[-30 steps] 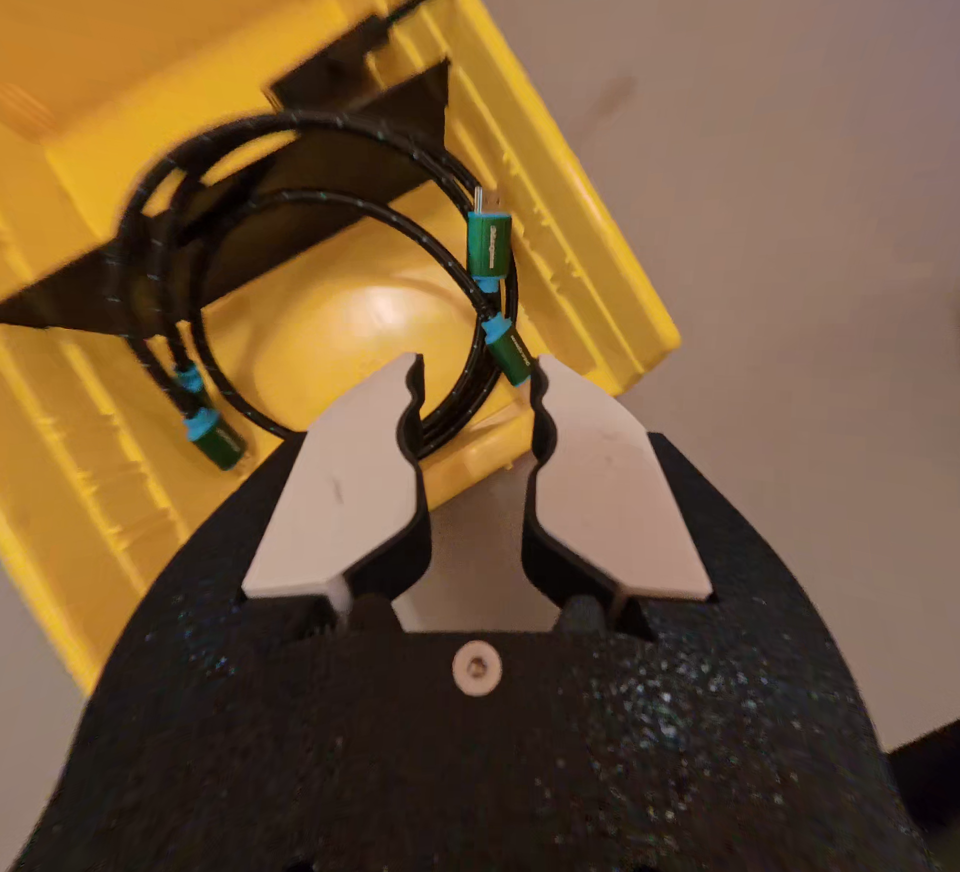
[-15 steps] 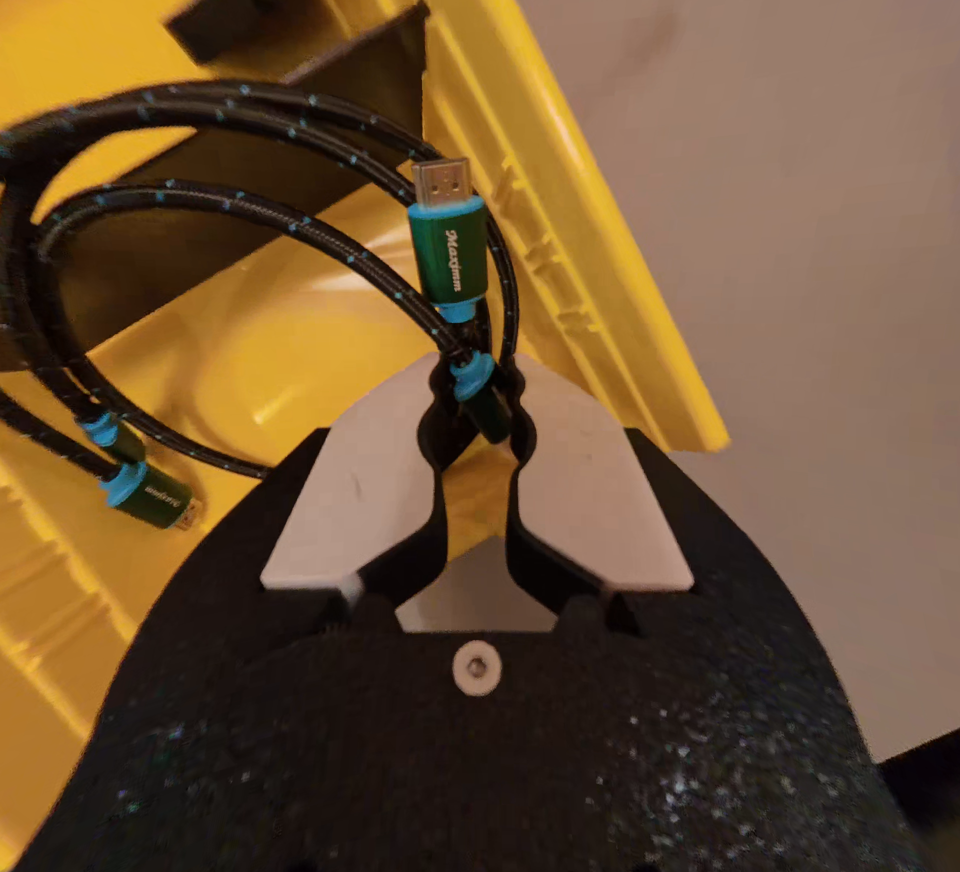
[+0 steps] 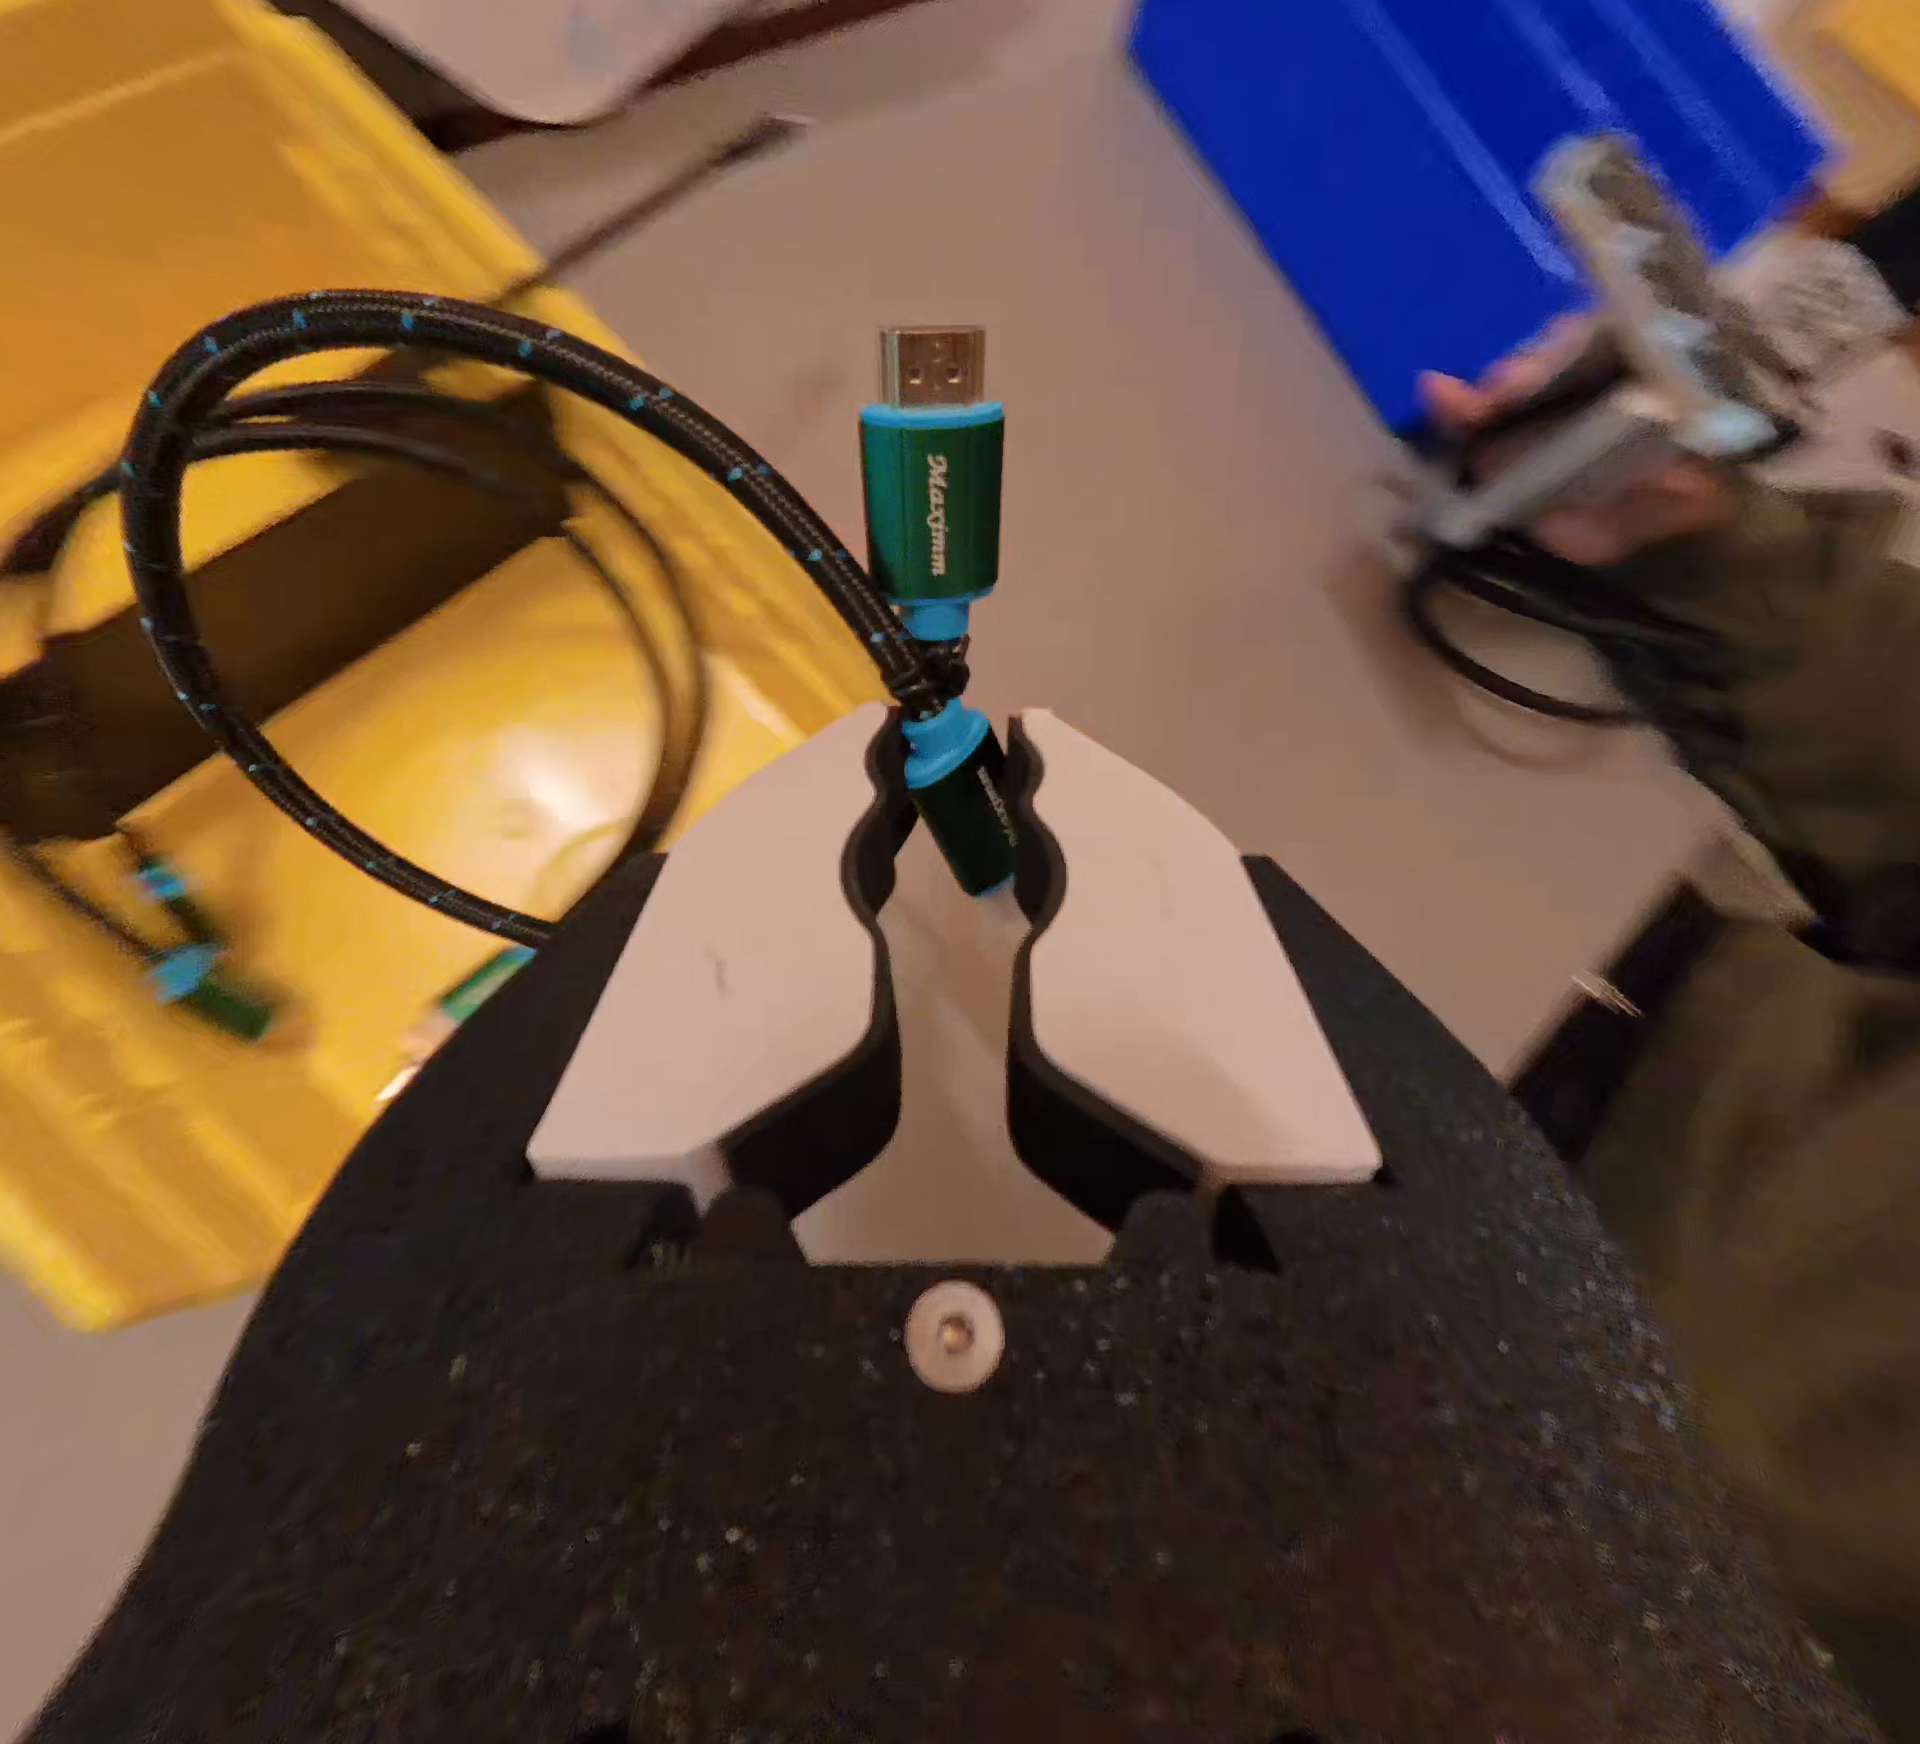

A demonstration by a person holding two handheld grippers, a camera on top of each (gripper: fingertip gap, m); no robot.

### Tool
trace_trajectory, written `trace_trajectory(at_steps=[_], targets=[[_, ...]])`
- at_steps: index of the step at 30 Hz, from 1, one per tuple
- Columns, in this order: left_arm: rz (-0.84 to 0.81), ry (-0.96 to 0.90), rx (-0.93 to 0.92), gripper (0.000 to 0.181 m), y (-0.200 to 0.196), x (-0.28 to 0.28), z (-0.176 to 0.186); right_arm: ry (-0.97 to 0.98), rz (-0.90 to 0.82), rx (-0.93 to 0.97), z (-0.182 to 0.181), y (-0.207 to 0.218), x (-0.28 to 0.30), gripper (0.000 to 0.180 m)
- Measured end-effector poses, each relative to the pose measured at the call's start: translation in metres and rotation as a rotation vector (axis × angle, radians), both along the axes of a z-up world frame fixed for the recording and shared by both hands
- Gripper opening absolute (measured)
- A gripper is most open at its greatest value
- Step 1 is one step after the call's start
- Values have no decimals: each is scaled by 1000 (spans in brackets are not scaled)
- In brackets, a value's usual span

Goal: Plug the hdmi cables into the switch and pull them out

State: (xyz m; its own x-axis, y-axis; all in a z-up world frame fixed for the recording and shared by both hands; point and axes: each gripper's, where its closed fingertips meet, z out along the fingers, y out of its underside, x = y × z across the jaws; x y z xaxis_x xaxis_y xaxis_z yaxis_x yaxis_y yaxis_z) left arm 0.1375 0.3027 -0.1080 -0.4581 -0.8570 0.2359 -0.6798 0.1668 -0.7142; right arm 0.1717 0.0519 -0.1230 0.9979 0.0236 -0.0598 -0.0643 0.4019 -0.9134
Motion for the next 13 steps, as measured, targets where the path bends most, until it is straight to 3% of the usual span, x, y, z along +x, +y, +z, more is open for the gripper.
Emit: trace_trajectory(at_steps=[1, 7, 10, 13], targets=[[-83, 4, -42, 18, -17, -13, 2, 2, -1, 3, 0, 0, 0, 22], [-506, -104, -291, 18, -95, -82, 8, -2, 20, 26, 2, -3, -2, 22], [-510, -110, -295, 18, -104, -91, -5, -18, 30, 21, 2, -2, -6, 22], [-470, -47, -158, 18, -105, -94, -29, -40, 49, 9, 1, 0, -11, 22]])
